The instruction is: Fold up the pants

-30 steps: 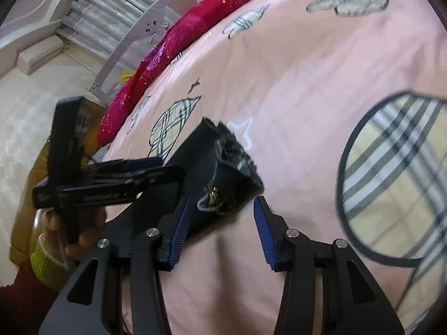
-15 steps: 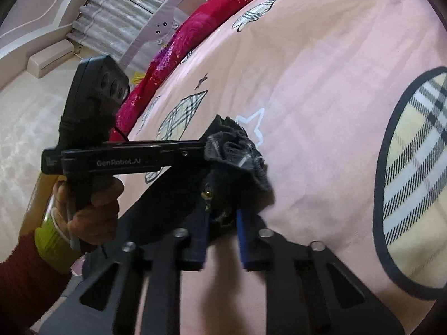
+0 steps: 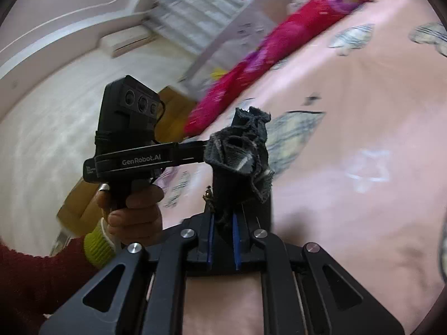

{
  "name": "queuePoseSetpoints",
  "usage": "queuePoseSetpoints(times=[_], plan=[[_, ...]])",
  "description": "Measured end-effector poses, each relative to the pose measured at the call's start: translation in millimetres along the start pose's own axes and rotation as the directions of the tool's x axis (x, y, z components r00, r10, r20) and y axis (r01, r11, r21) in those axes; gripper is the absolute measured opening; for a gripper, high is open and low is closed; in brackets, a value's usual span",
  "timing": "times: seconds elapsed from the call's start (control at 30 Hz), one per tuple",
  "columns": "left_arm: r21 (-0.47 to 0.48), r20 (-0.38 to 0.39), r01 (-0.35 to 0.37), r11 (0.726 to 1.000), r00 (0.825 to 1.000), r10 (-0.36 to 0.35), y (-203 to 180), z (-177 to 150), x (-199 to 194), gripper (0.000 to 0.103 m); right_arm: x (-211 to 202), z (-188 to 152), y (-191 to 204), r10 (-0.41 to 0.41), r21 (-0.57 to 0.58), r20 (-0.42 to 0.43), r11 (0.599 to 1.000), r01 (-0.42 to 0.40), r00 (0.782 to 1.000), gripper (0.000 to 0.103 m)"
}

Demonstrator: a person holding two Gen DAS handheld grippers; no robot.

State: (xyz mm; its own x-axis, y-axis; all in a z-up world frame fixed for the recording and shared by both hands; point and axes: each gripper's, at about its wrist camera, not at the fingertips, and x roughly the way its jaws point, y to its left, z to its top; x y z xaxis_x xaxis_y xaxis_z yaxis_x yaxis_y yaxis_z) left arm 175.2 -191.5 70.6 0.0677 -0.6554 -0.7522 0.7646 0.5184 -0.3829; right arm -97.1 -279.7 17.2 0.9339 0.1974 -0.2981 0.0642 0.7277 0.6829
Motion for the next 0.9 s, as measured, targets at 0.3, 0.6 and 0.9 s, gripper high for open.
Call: queuePoseSetpoints(times=[0.3, 0.6, 0.9], plan=[[-0.121, 0.071, -0.1, 0.988, 0.992, 0.109, 50, -66, -80, 0.008, 83, -16, 53, 0.128, -0.067, -0.197, 0.987, -0.144, 0.972, 0.012], [-0.353, 0.063, -0.129, 0.927, 0.985, 0.161, 116, -143, -80, 0.008, 153, -49, 68, 0.055, -0.136, -0.384, 0.984, -0.116, 0.922, 0.012], [-0.552, 0.002, -0.208, 0.808, 0.968, 0.25, 154, -209, -76, 0.007, 194, -71, 72, -0.084, -0.203, -0.518, 0.979, -0.027, 0.851, 0.033]])
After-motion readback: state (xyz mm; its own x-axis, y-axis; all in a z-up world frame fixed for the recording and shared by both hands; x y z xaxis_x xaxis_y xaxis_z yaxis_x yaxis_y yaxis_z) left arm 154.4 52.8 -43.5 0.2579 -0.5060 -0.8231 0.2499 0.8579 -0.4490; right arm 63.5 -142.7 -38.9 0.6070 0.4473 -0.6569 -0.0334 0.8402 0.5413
